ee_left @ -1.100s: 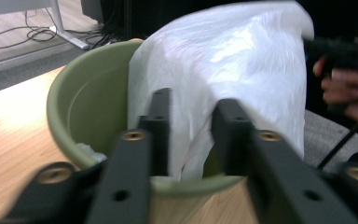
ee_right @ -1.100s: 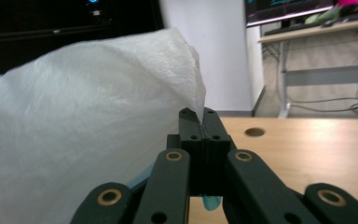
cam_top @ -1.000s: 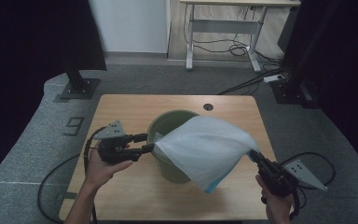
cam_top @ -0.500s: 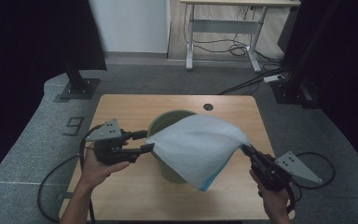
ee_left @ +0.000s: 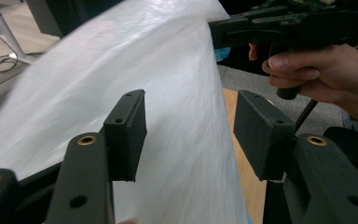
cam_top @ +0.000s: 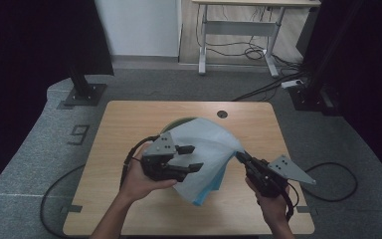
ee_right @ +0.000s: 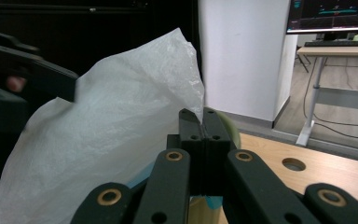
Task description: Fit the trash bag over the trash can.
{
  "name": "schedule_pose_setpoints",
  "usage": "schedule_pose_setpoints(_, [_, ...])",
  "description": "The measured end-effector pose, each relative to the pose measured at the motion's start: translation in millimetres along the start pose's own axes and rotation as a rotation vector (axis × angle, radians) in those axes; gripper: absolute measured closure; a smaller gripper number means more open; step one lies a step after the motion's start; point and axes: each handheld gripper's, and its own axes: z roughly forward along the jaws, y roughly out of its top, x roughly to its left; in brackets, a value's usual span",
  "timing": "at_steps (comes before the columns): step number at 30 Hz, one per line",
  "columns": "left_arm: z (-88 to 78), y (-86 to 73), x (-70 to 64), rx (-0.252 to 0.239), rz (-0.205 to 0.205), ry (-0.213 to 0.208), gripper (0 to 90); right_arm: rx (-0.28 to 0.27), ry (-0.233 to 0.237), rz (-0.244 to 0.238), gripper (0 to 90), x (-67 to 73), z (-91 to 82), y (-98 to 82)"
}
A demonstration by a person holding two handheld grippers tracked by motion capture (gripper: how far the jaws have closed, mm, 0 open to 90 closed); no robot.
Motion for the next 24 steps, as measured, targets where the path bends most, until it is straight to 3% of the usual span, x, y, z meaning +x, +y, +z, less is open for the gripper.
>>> schedule_pose_setpoints(4, [18.7,3.7,-2.1,0.011,-0.017,0.016,38.7,-0.001,0.023,-0.008,88.5,5.4,3.6,0.0])
schedule_pose_setpoints(9, [27.8,3.9,-1.6,0.027,-0.031,0.026,36.9,-0.005,0.048,-0.009,88.5,10.9,6.4,0.7])
schedule_pose_setpoints(13, [33.7,4.0,-2.0,0.039,-0.041,0.040,41.0,-0.006,0.072,-0.019,88.5,17.0,9.4,2.3])
schedule_pose_setpoints(16, [35.0,3.2,-1.1,0.034,-0.058,0.047,57.1,-0.005,0.082,-0.030,88.5,21.2,11.3,2.6])
schedule_pose_setpoints(17, [34.2,2.4,1.0,0.021,-0.072,0.040,69.1,-0.001,0.086,-0.034,88.5,22.2,12.2,2.3])
schedule_pose_setpoints(19, [33.5,1.6,2.5,0.005,-0.086,0.032,72.5,0.000,0.087,-0.035,88.4,22.1,12.4,2.1])
schedule_pose_setpoints(20, [32.9,1.1,3.4,-0.006,-0.093,0.033,81.8,0.003,0.089,-0.033,87.7,21.5,12.8,1.1])
schedule_pose_setpoints(21, [32.2,0.5,4.8,-0.023,-0.104,0.034,81.8,0.003,0.089,-0.033,87.7,21.5,12.8,1.1])
schedule_pose_setpoints(22, [31.5,0.1,6.8,-0.036,-0.115,0.027,86.8,0.006,0.087,-0.034,81.8,19.9,12.4,-1.0])
schedule_pose_setpoints(24, [30.3,-0.3,10.8,-0.059,-0.141,0.017,88.1,0.007,0.086,-0.032,77.3,19.0,11.4,-2.3])
